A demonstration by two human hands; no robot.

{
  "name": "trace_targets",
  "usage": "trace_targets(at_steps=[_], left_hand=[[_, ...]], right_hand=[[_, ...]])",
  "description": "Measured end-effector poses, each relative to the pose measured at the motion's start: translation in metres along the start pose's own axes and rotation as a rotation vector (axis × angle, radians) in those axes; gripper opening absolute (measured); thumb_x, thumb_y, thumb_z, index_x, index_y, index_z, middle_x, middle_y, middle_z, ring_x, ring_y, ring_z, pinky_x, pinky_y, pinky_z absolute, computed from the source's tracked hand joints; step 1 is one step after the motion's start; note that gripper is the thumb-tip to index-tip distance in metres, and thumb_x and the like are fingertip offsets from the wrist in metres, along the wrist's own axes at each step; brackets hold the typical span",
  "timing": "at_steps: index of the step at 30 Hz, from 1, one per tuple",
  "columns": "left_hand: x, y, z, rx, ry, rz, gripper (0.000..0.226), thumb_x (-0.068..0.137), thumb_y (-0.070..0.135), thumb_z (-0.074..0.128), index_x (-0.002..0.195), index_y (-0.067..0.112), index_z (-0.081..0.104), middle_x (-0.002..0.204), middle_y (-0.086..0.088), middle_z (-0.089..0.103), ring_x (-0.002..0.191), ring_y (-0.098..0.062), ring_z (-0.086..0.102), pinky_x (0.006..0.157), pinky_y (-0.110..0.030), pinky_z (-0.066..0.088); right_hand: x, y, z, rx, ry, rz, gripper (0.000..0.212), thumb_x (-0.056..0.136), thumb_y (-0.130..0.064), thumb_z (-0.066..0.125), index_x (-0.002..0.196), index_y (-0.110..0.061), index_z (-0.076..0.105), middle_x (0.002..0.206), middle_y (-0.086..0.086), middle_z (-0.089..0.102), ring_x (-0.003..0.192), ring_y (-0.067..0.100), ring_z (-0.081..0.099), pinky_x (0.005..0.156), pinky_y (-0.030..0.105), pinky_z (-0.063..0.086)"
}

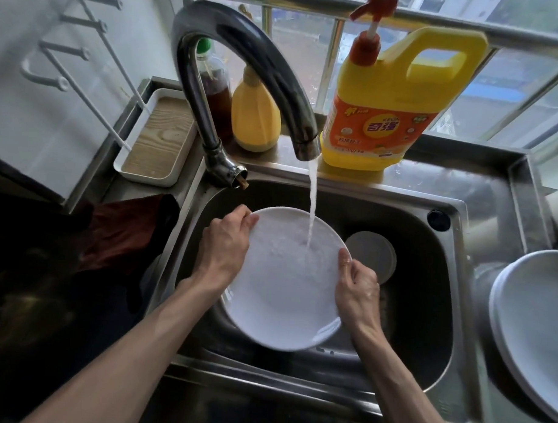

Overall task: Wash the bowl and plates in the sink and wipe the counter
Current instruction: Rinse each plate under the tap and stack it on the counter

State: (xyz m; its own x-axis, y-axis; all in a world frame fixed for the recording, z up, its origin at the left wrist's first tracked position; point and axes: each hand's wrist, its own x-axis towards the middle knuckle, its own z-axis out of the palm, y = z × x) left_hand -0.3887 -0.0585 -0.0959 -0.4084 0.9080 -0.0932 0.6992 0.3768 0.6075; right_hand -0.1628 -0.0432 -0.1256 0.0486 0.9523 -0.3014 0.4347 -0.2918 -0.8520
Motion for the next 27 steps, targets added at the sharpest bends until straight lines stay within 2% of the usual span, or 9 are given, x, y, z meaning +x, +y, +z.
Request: trace_targets(at_steps=[2, 5, 7, 11, 13, 18, 20, 22, 27], left_hand=[[0.002, -0.001, -0.001, 0.024, -0.014, -0.007, 0.036, 0.110, 0.041, 0.038, 0.084, 0.018, 0.050, 0.064, -0.001, 0.057, 0.056, -0.017, 0.055, 0.048, -0.033, 0.033], [0.000, -0.005, -0.002, 0.025, -0.063, -0.041, 0.039, 0.110, 0.039, 0.037, 0.081, 0.017, 0.049, 0.067, -0.004, 0.059, 0.057, -0.018, 0.055, 0.051, -0.034, 0.035], [-0.004, -0.010, -0.002, -0.014, -0.092, -0.065, 0.039, 0.111, 0.039, 0.037, 0.081, 0.018, 0.050, 0.069, -0.005, 0.060, 0.058, -0.017, 0.056, 0.050, -0.031, 0.035], [-0.008, -0.017, 0.003, -0.021, -0.196, -0.047, 0.037, 0.109, 0.043, 0.042, 0.082, 0.020, 0.056, 0.067, 0.001, 0.062, 0.062, -0.016, 0.060, 0.056, -0.036, 0.041], [-0.007, -0.017, 0.004, -0.024, -0.249, -0.030, 0.035, 0.107, 0.044, 0.046, 0.084, 0.023, 0.060, 0.070, 0.003, 0.065, 0.065, -0.014, 0.063, 0.059, -0.036, 0.045], [-0.005, -0.013, 0.000, -0.091, -0.339, -0.021, 0.024, 0.104, 0.044, 0.053, 0.101, 0.029, 0.071, 0.089, 0.009, 0.072, 0.084, -0.006, 0.068, 0.072, -0.032, 0.055], [-0.007, -0.014, -0.001, -0.129, -0.318, -0.044, 0.022, 0.101, 0.042, 0.061, 0.116, 0.031, 0.071, 0.103, 0.012, 0.072, 0.095, -0.007, 0.067, 0.081, -0.033, 0.055], [-0.011, -0.017, -0.002, -0.215, -0.253, -0.133, 0.036, 0.095, 0.038, 0.070, 0.130, 0.030, 0.065, 0.113, 0.008, 0.068, 0.101, -0.012, 0.065, 0.085, -0.034, 0.054], [-0.042, -0.014, 0.000, -0.479, -0.107, -0.303, 0.043, 0.093, 0.023, 0.075, 0.132, 0.023, 0.057, 0.110, 0.007, 0.065, 0.100, -0.011, 0.064, 0.070, -0.022, 0.049]], right_hand=[[-0.003, 0.002, -0.001, 0.015, -0.033, -0.005, 0.046, 0.109, -0.043, 0.043, 0.077, -0.014, 0.058, 0.066, -0.002, 0.056, 0.057, 0.007, 0.050, 0.047, 0.016, 0.037], [-0.008, -0.001, -0.003, 0.099, -0.098, 0.002, 0.021, 0.111, -0.032, 0.044, 0.113, -0.019, 0.060, 0.099, -0.004, 0.063, 0.085, 0.011, 0.063, 0.055, 0.012, 0.049], [-0.011, -0.003, -0.007, 0.162, -0.137, 0.013, 0.019, 0.109, -0.024, 0.050, 0.127, -0.028, 0.055, 0.114, -0.012, 0.061, 0.099, 0.009, 0.065, 0.060, 0.012, 0.054], [-0.003, 0.004, -0.011, 0.062, -0.146, -0.003, 0.013, 0.104, -0.034, 0.060, 0.111, -0.027, 0.069, 0.103, -0.006, 0.073, 0.090, 0.009, 0.071, 0.064, 0.018, 0.055], [0.002, 0.003, -0.011, -0.048, -0.187, -0.011, 0.026, 0.104, -0.045, 0.057, 0.099, -0.025, 0.073, 0.092, -0.004, 0.073, 0.081, 0.010, 0.072, 0.063, 0.021, 0.053], [0.010, -0.010, -0.015, -0.164, -0.268, 0.096, 0.053, 0.100, -0.059, 0.054, 0.079, -0.014, 0.072, 0.073, -0.002, 0.071, 0.056, 0.001, 0.067, 0.044, 0.010, 0.041], [0.009, -0.009, -0.015, -0.129, -0.271, 0.114, 0.054, 0.100, -0.061, 0.052, 0.081, -0.015, 0.074, 0.074, -0.002, 0.073, 0.060, 0.003, 0.069, 0.047, 0.013, 0.044], [0.005, -0.006, -0.013, -0.064, -0.228, 0.124, 0.051, 0.102, -0.059, 0.051, 0.086, -0.016, 0.074, 0.076, -0.002, 0.074, 0.061, 0.007, 0.070, 0.049, 0.014, 0.046], [-0.013, 0.006, -0.001, 0.080, -0.046, 0.138, 0.056, 0.101, -0.063, 0.048, 0.079, -0.016, 0.069, 0.072, 0.004, 0.070, 0.066, 0.022, 0.066, 0.060, 0.039, 0.051]])
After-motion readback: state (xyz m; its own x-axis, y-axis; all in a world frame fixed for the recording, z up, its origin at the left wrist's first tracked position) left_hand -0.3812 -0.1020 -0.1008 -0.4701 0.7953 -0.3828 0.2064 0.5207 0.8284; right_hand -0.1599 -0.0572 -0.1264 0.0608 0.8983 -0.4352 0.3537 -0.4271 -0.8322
